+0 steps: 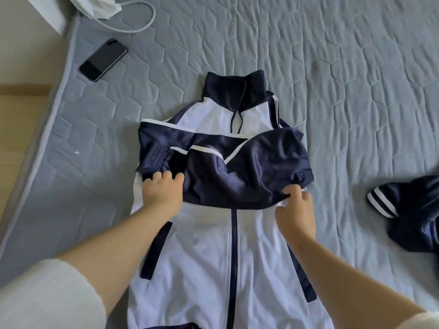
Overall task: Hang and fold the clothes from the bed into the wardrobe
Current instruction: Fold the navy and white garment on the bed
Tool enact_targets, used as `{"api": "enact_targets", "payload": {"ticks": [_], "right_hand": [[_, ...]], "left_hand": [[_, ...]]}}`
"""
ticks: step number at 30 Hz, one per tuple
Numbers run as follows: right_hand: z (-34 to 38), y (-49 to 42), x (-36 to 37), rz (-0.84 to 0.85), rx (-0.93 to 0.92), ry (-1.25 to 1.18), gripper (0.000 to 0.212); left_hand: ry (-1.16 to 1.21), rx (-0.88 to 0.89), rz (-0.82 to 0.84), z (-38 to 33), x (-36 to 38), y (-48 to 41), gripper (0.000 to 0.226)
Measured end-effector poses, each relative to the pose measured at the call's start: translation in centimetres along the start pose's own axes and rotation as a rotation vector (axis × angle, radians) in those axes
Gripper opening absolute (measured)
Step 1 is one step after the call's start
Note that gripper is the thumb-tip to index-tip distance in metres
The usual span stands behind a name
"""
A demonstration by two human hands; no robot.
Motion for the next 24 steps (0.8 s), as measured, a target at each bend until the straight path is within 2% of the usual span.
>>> {"api": "enact_targets", "payload": {"ticks": [2,4,7,9,11,12,14,16,18,20,22,24], "right_hand": [[-0.3,-1.2,-0.5,-0.164,0.111,-0.115,0.038],[-0.3,-2.9,-1.0,-0.257,0.164,-0.163,0.039],[0.3,-5.7,-1.4,-0.235,0.253,-0.215,0.053],[0.1,-7.5,-1.1,-0.127,0.332,-0.288,0.057],[-0.3,-8.8,-1.0,-0.062,0.333,-0.448,0.044],[-0.5,-9.2,-1.3,-0.095,0.322,-0.535,0.034],[-1.0,-9.7,-2.7,-0.291,0.324,-0.681,0.017],[-2.2,-9.9,-4.5,-0.527,0.331,-0.756,0.01],[-3.3,-9.6,-5.7,-0.599,0.354,-0.7,0.01],[-4.1,-9.6,-5.9,-0.487,0.443,-0.568,0.02],[-4.1,-9.5,-5.8,-0.367,0.58,-0.455,0.038],[-3.5,-9.2,-5.8,-0.318,0.562,-0.309,0.052]], "left_hand": [[0.136,-0.04,-0.195,-1.3,-1.0,-0.3,0.044],[0.32,-0.018,-0.358,-2.3,-1.9,-1.0,0.043],[0.542,0.153,-0.456,-4.0,-2.8,-2.3,0.053],[0.626,0.191,-0.333,-5.2,-2.9,-3.0,0.065],[0.657,0.177,-0.181,-6.0,-2.6,-3.8,0.071],[0.653,0.174,-0.121,-6.2,-2.3,-4.1,0.072],[0.659,0.145,-0.012,-6.0,-1.7,-4.5,0.074],[0.625,0.107,0.072,-5.8,-1.0,-4.6,0.077],[0.584,0.095,0.108,-6.0,-0.8,-4.6,0.078],[0.56,0.073,0.161,-6.5,-1.2,-4.5,0.073],[0.529,0.017,0.197,-7.1,-1.8,-4.4,0.066],[0.48,-0.063,0.086,-7.4,-2.4,-4.2,0.057]]}}
Point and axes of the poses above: each hand's wrist, its own y-axis away from the middle knuckle, its own x-axis out of the palm, z = x × y, the point moved 1 cm from there along -y, towards the middle knuckle, and after that the axes turned 10 degrees about -y, right-handed, at the moved point
